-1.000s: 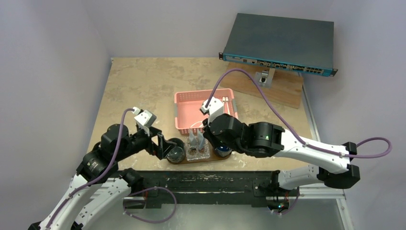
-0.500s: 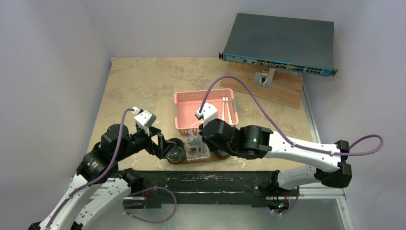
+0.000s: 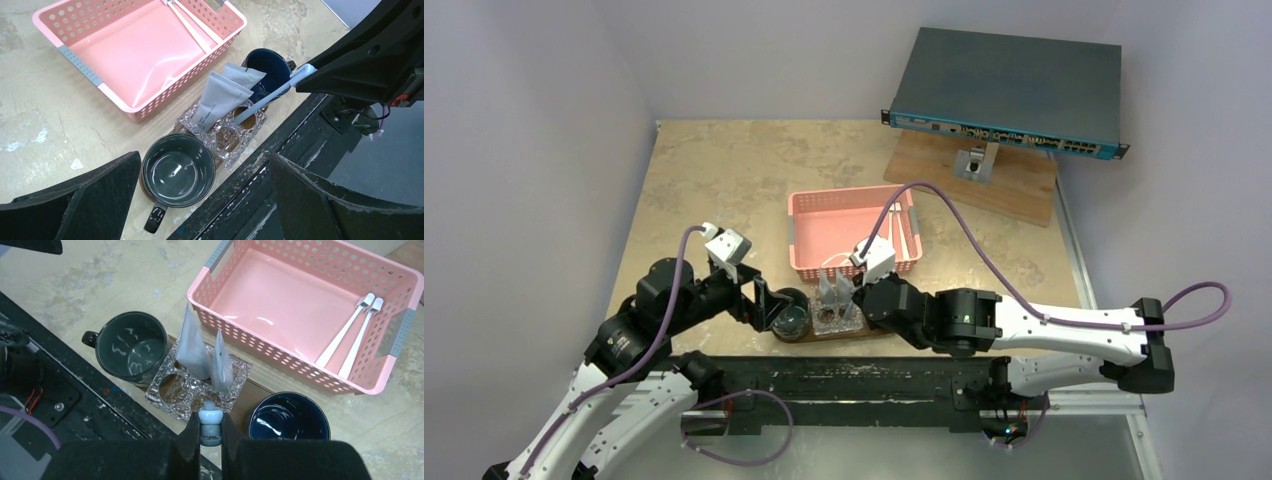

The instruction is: Prepare toiletry sets of a toothbrush and toothpaste on the tray

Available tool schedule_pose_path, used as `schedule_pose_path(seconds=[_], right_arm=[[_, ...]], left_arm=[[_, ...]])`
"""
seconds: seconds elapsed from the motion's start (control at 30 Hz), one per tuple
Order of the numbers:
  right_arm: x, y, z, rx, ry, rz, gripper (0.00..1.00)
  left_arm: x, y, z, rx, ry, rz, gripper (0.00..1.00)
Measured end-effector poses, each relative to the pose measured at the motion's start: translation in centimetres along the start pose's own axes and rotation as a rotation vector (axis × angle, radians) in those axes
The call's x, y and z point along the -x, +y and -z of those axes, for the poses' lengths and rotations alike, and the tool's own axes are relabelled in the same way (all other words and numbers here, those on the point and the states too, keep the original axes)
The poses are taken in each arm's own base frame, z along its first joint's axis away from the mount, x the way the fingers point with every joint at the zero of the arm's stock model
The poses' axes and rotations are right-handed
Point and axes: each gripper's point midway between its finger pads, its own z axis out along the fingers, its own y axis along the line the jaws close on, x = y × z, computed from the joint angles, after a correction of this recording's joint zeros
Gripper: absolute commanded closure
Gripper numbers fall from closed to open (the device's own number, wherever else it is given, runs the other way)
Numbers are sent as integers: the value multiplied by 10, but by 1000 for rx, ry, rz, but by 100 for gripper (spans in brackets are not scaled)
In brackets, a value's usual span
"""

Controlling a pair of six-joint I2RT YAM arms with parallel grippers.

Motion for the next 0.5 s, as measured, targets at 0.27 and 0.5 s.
schedule_pose_path(seconds=[0.27,0.5], right_arm=[[-8,4,-1,-12,-65,-43,100],[-23,10,-2,-36,-104,-48,100]], left_arm=[[0,0,0,0,0,0,0],[0,1,0,0,0,-14,0]])
